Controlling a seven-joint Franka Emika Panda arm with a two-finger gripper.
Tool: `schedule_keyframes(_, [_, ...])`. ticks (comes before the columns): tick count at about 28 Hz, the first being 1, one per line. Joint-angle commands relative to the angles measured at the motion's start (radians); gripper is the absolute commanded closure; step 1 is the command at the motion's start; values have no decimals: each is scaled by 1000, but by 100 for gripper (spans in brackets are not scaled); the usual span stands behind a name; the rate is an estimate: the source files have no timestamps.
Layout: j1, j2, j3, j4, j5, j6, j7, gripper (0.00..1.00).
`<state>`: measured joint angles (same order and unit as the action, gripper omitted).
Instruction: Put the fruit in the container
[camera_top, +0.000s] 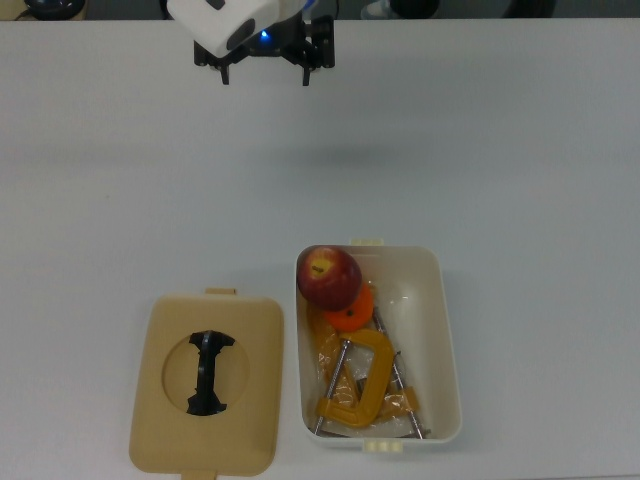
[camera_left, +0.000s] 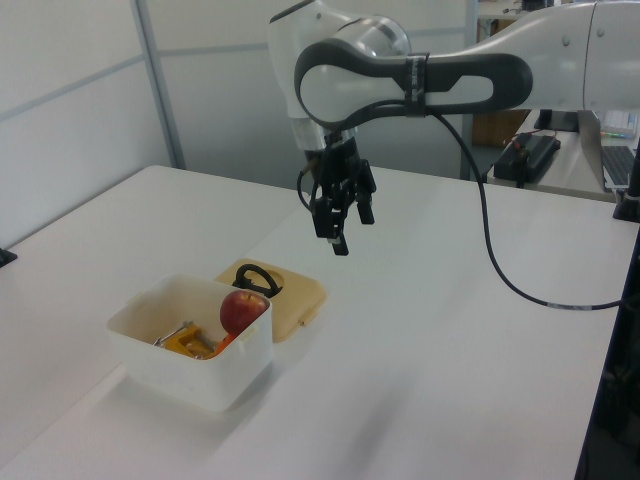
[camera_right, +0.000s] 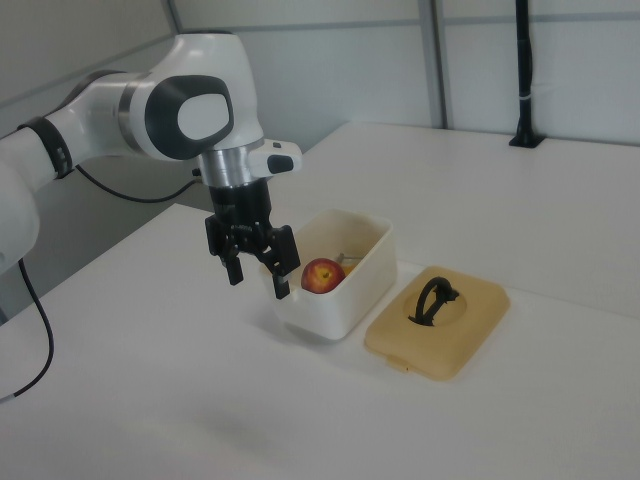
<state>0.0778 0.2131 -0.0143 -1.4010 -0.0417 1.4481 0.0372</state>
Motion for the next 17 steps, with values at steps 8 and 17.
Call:
schedule_keyframes(8, [-9, -40, -10, -36, 23, 6, -31, 0])
schedule_keyframes(17, [-24, -50, -10, -42, 23, 43, -28, 0])
